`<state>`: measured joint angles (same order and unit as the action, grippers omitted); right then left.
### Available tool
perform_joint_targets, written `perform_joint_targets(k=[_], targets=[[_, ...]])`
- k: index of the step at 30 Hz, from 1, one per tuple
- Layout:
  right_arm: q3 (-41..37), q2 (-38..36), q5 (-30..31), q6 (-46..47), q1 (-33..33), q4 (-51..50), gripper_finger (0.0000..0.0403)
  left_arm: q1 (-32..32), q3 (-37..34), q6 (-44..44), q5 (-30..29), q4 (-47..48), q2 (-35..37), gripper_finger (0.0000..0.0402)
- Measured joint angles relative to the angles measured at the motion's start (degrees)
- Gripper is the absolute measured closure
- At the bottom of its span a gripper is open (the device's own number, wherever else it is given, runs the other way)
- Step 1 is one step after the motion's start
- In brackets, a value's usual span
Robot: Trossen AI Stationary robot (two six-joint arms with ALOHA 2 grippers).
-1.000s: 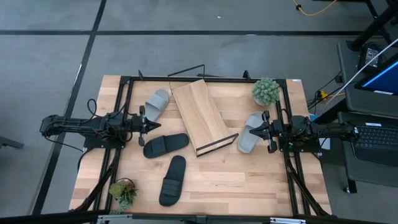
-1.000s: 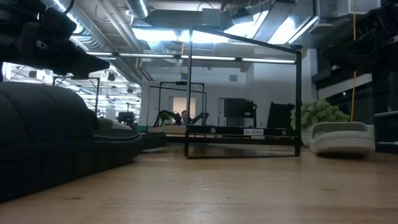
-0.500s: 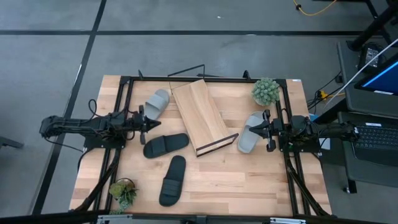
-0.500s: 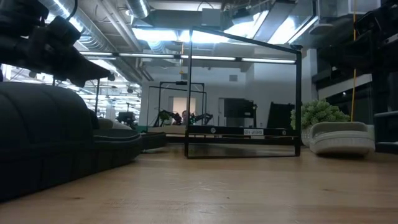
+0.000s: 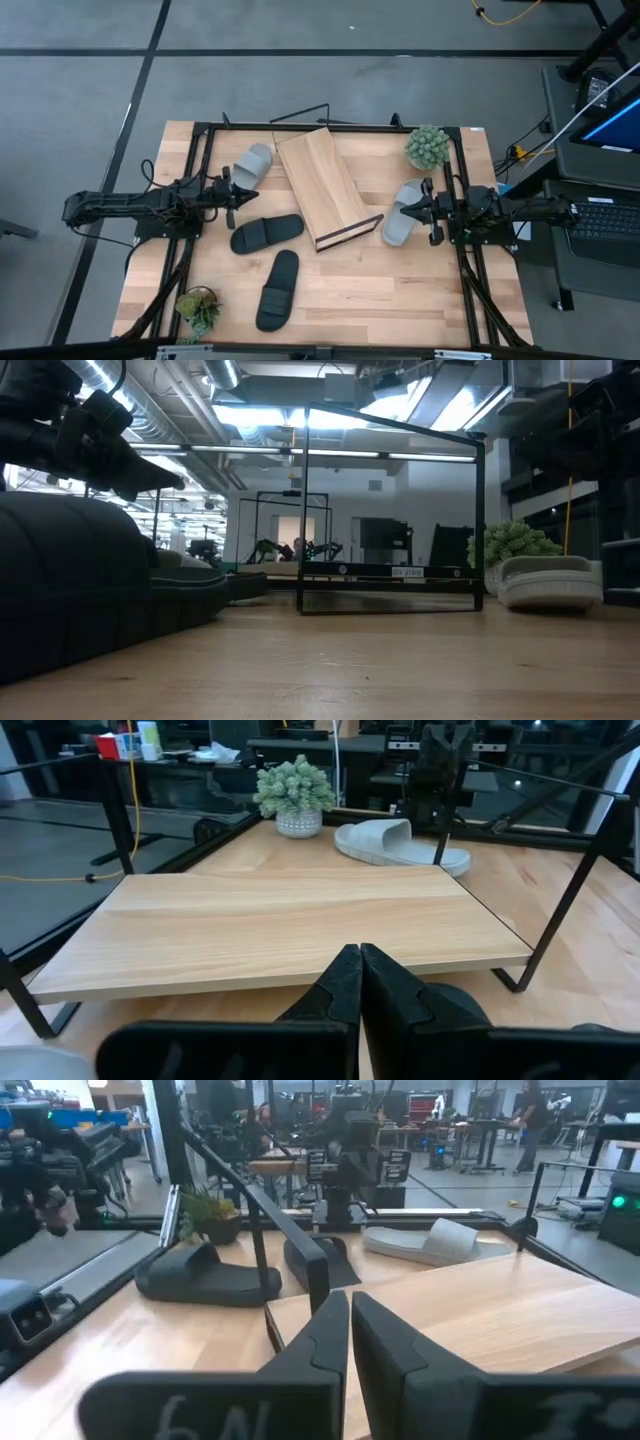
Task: Pick and place slides into the shelf
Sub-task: Put the top black slide on the shelf
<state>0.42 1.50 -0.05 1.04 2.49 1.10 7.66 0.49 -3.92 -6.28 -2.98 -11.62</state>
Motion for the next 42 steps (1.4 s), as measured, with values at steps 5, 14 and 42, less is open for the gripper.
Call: perform_joint_targets(k=[5,14,42], targets=[[0.01,0.00,-0.01,-1.32,0.00,0.00,0.0382,0.00,0.00,0.00,0.00,-0.36,0.00,0.0401],[0.00,0.00,-0.01,-1.29,0.00,0.09,0.0382,-0.02,0.00,-0.04,0.00,-2.14,0.00,0.0401],[11.92,1.40,8.39,1.70,0.00,-9.37,0.0399,0.00,1.55,-0.50,5.55,-3.91,-0.02,0.0401]])
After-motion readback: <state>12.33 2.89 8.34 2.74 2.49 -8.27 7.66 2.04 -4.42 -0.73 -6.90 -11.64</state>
